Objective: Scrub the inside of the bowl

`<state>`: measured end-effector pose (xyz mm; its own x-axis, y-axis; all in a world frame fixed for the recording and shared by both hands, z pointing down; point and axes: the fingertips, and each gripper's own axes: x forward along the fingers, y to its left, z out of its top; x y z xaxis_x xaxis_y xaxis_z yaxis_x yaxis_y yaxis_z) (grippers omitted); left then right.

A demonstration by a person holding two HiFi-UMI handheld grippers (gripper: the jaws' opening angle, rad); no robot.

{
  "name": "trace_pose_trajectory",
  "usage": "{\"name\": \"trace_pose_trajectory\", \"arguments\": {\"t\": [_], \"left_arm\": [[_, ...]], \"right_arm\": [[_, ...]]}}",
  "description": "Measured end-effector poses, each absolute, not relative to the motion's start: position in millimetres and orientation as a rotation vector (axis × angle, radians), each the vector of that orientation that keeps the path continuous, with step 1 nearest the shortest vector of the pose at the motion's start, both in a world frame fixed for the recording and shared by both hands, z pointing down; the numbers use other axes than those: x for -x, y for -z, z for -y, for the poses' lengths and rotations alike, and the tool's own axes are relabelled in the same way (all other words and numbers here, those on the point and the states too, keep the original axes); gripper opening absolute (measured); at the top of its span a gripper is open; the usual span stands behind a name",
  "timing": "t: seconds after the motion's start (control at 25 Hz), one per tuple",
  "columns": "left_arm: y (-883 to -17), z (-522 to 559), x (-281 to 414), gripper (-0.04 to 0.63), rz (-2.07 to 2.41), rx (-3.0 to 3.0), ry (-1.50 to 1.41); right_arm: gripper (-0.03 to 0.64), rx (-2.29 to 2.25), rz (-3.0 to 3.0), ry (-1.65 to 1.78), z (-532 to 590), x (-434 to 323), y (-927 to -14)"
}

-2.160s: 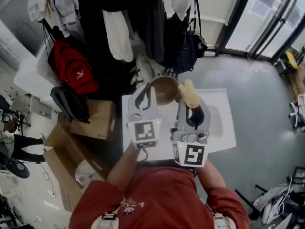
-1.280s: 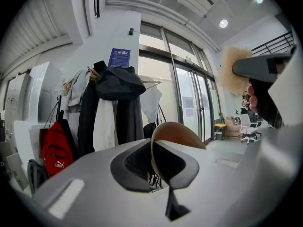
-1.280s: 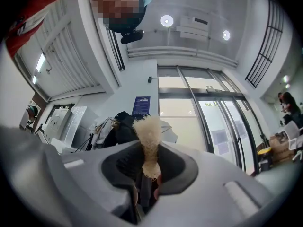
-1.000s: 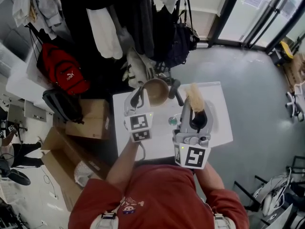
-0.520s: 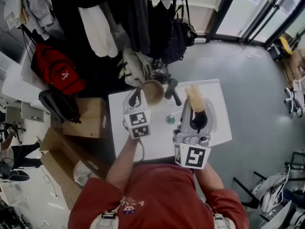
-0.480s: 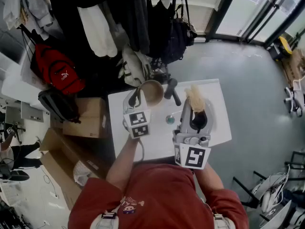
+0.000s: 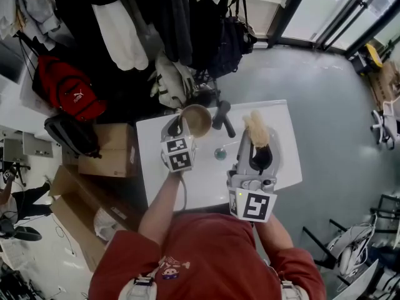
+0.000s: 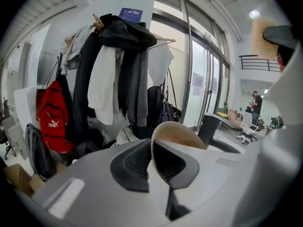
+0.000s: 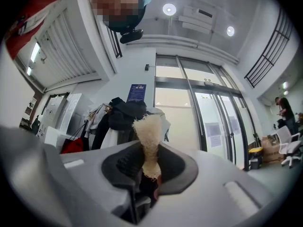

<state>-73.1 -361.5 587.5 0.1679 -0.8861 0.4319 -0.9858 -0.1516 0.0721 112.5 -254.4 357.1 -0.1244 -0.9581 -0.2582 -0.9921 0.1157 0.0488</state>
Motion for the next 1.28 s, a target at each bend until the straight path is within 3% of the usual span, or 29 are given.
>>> {"name": "trace_pose_trajectory", "arguments": {"t": [0.6,1.08,1.28], "left_arm": [[-667.4,368.6,70.6,0.023,1.657,-1.893,-0.435],[-684.2,376.4,70.0,0.029,1.642,-1.842,-0.383],[-684.3,374.8,67.1,0.074,1.619,-1.848,-0.376]], "right_arm": [[0.077,2.001,-2.253,-0.230,268.9,-115.2,-380.1],[0.077,2.025,-2.266,-0.239,272.8,-120.4,-388.2],[0.077,2.020,-2.269,-0.248,271.5,-118.8,-387.9]]}}
